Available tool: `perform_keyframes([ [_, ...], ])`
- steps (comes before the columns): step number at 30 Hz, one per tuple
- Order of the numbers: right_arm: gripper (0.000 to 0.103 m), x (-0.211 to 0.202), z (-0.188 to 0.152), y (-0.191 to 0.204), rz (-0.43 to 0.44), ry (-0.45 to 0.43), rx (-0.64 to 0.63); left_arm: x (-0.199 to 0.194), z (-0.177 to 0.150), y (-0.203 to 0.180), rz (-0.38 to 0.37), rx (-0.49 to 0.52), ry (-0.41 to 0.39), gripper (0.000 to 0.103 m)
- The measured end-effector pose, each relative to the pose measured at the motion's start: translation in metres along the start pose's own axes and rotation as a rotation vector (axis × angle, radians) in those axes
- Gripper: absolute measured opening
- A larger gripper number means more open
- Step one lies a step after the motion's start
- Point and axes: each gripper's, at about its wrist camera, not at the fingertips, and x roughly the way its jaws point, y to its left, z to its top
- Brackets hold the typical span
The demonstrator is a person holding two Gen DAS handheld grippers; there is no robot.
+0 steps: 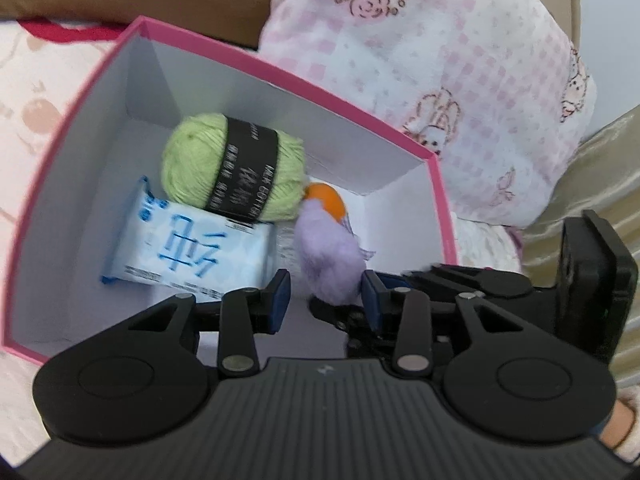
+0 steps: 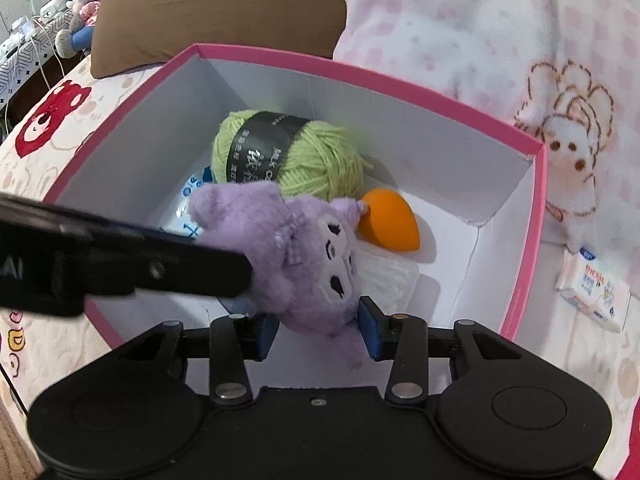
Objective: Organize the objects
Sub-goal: 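Lower the plush toy into the pink box beside the swab box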
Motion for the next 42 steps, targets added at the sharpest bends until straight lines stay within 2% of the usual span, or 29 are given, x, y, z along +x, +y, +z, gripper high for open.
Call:
perform_keyframes([
  [2,0.049,0.001,-0.001,0.0,0.02,0.016,-0.006,0.002,0.0,0.005,0.048,-0.011,-0.013,0.041],
  [4,0.051,0.0,0.0,0.001,0.038,0.017,-0.013,0.006,-0.001,0.015,0.095,-0.052,0.013,0.041],
  [7,0.061,-0.004,0.002,-0.002,0.057,-0.012,-0.018,0.007,-0.001,0.023,0.108,-0.064,0.017,0.041],
  [11,0.067,-0.005,0.004,-0.006,0.105,-0.025,0.001,0.007,0.0,0.025,0.112,-0.051,-0.025,0.037],
  [14,0.075,-0.003,0.007,-0.006,0.135,-0.028,0.006,0.011,-0.001,0.027,0.155,-0.057,-0.017,0.037],
  [19,0.075,0.006,0.01,-0.008,0.117,-0.039,0.029,0.016,-0.002,0.028,0.14,-0.064,-0.014,0.036],
  [21,0.074,0.008,0.011,-0.009,0.131,-0.048,0.045,0.016,-0.003,0.026,0.169,-0.051,-0.038,0.033],
  [22,0.07,0.008,0.011,-0.01,0.144,-0.059,0.051,0.016,-0.004,0.023,0.189,-0.032,-0.066,0.032],
  [23,0.061,0.007,0.012,-0.011,0.161,-0.076,0.052,0.015,-0.005,0.021,0.197,-0.005,-0.083,0.031],
  [24,0.059,0.006,0.013,-0.01,0.178,-0.086,0.047,0.017,-0.005,0.019,0.19,0.014,-0.078,0.027],
  [28,0.054,0.004,0.016,0.0,0.139,-0.083,-0.034,0.021,-0.004,0.02,0.171,0.019,-0.064,0.025],
  [33,0.054,-0.009,0.012,0.006,0.089,-0.03,-0.09,0.021,-0.004,0.016,0.102,-0.017,0.003,0.025],
  [38,0.058,-0.015,0.005,0.001,0.064,0.035,-0.068,0.023,-0.009,-0.004,0.083,0.021,0.048,0.025],
  [40,0.057,-0.017,0.002,0.002,0.06,0.041,-0.08,0.024,-0.012,-0.01,0.065,0.022,0.061,0.025],
  [42,0.058,-0.021,-0.001,0.006,0.039,0.029,-0.125,0.026,-0.015,-0.015,0.081,0.037,0.063,0.025],
])
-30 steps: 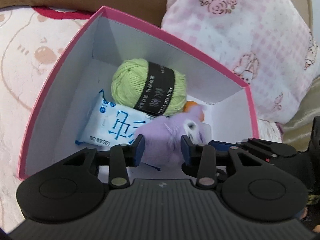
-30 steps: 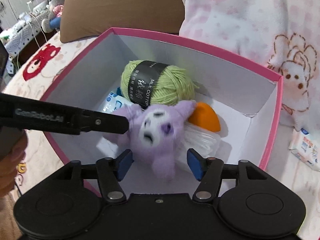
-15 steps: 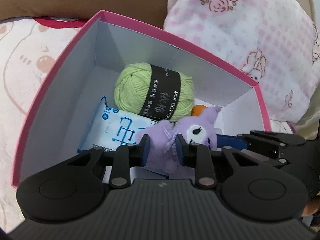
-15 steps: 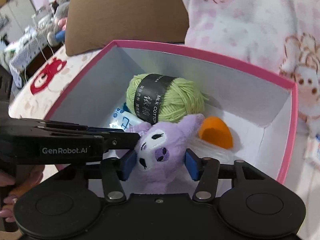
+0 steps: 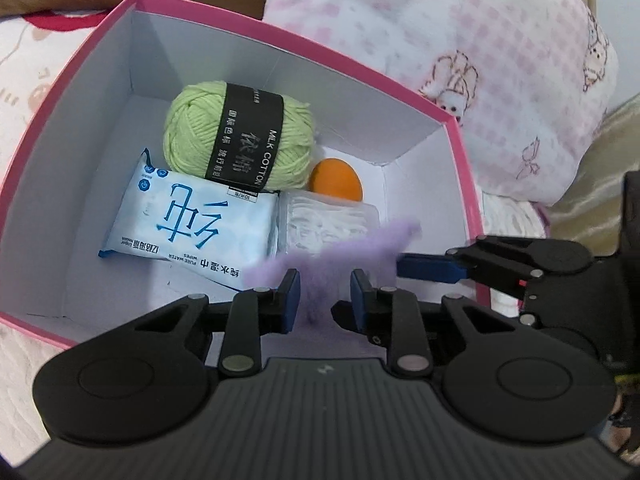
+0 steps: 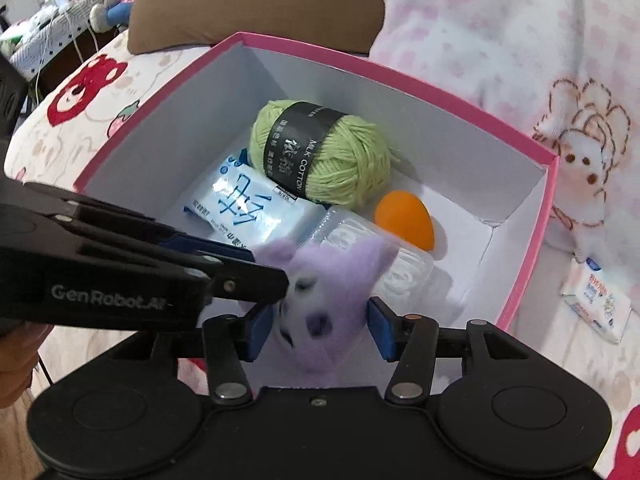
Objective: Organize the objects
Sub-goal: 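Lower the plush toy into the pink box beside the swab box, then open the right gripper and withdraw it from the pink box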
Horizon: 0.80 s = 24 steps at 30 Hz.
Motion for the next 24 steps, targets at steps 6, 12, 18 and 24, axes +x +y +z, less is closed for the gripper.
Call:
perform_keyframes([
  [6,0.061,-0.023,-0.007,0.003,-0.044,-0.069,-0.019,-0.009,-0.001,0.001,0.048,-0.013,-0.001,0.025],
  [12,0.062,-0.055,-0.022,-0.001,-0.005,-0.153,0.05,-0.034,-0.002,-0.003,0.102,-0.002,-0.017,0.025],
  [18,0.063,-0.081,-0.037,0.005,0.021,-0.207,0.06,-0.067,-0.008,-0.022,0.119,0.036,-0.069,0.03],
  [24,0.077,-0.103,-0.047,0.009,0.052,-0.258,0.052,-0.089,-0.022,-0.036,0.124,0.056,-0.056,0.036],
])
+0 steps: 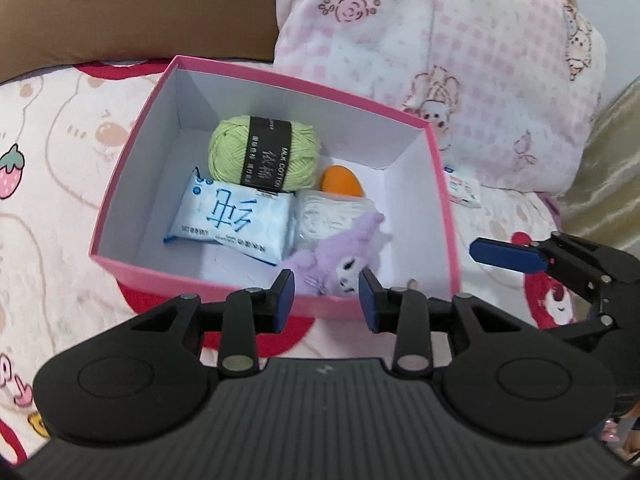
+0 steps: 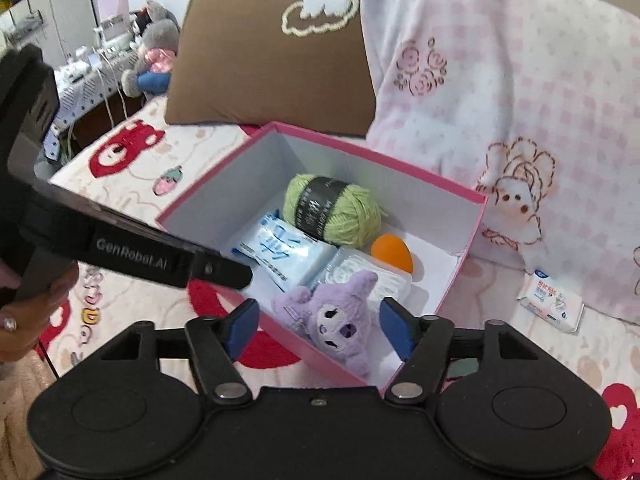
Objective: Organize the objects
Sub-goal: 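Open the right gripper and withdraw it from the pink box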
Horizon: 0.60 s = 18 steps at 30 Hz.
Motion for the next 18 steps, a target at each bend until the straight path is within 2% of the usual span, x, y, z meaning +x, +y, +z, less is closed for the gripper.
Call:
perform_keyframes([
  [2,0.087,-0.006,-0.003,0.002,0.021,-0.006,0.005,-0.011,-0.003,-0.006,0.009,0.02,-0.019,0.042],
  [6,0.087,-0.02,-0.011,0.004,0.032,-0.034,0.021,-0.032,-0.007,-0.019,0.008,0.046,-0.045,0.049],
  [9,0.089,-0.031,-0.016,0.004,0.05,-0.059,0.038,-0.041,-0.01,-0.028,0.053,0.076,-0.057,0.055],
  [11,0.089,-0.037,-0.018,0.004,0.049,-0.067,0.036,-0.045,-0.013,-0.032,0.077,0.089,-0.054,0.056],
  [15,0.095,-0.051,-0.021,0.008,0.009,-0.068,0.0,-0.052,-0.02,-0.038,0.069,0.08,-0.036,0.065],
  [18,0.096,-0.057,-0.024,0.009,-0.008,-0.039,-0.018,-0.055,-0.026,-0.046,0.079,0.102,-0.007,0.065],
])
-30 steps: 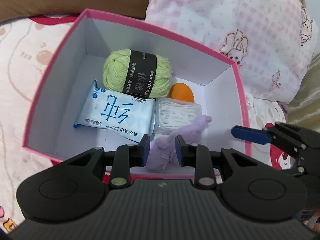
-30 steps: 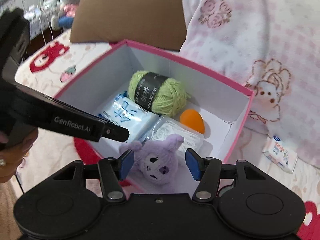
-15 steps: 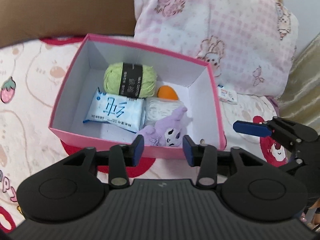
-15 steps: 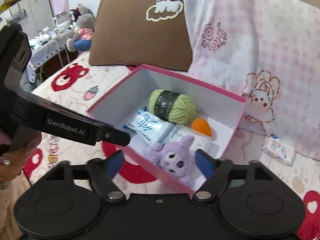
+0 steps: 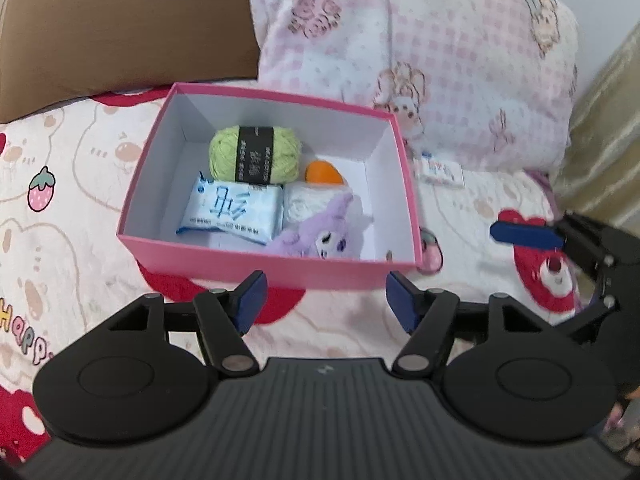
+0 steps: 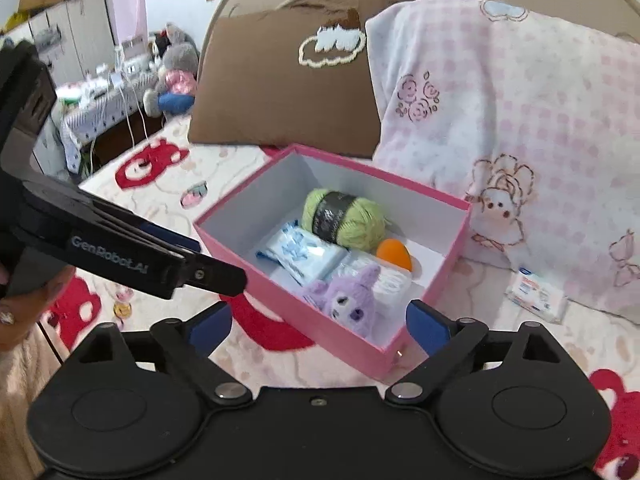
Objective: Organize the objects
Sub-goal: 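Open the right gripper and withdraw it from the pink box, then move the right tool toward the small white wet wipes packet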
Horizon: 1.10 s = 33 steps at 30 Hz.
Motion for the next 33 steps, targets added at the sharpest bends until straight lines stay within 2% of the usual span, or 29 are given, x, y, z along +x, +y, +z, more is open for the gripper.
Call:
perform_keyframes([
  [5,0.096,-0.014,-0.006,-0.002,0.022,0.021,-0.002,-0.012,-0.008,-0.014,0.008,0.045,0.019,0.066],
  [9,0.096,-0.027,-0.013,-0.005,0.065,0.051,0.01,-0.021,-0.014,-0.026,0.014,0.066,0.005,0.079],
  [11,0.096,-0.034,-0.015,-0.009,0.083,0.068,0.03,-0.023,-0.017,-0.034,0.033,0.084,-0.008,0.082],
  [13,0.096,-0.041,-0.018,-0.009,0.062,0.061,0.011,-0.024,-0.02,-0.042,0.034,0.101,-0.028,0.093],
  [15,0.096,-0.047,-0.023,-0.01,0.036,0.066,-0.012,-0.025,-0.023,-0.05,0.023,0.117,-0.043,0.096],
  [19,0.096,-0.058,-0.032,-0.02,0.01,0.074,-0.02,-0.023,-0.025,-0.069,-0.015,0.138,-0.057,0.098],
  [24,0.096,-0.07,-0.042,-0.03,-0.033,0.04,-0.052,-0.012,-0.02,-0.092,-0.07,0.169,-0.04,0.099],
  [33,0.096,-0.078,-0.058,-0.068,-0.076,-0.013,-0.015,0.011,-0.006,-0.128,-0.093,0.173,-0.04,0.099],
])
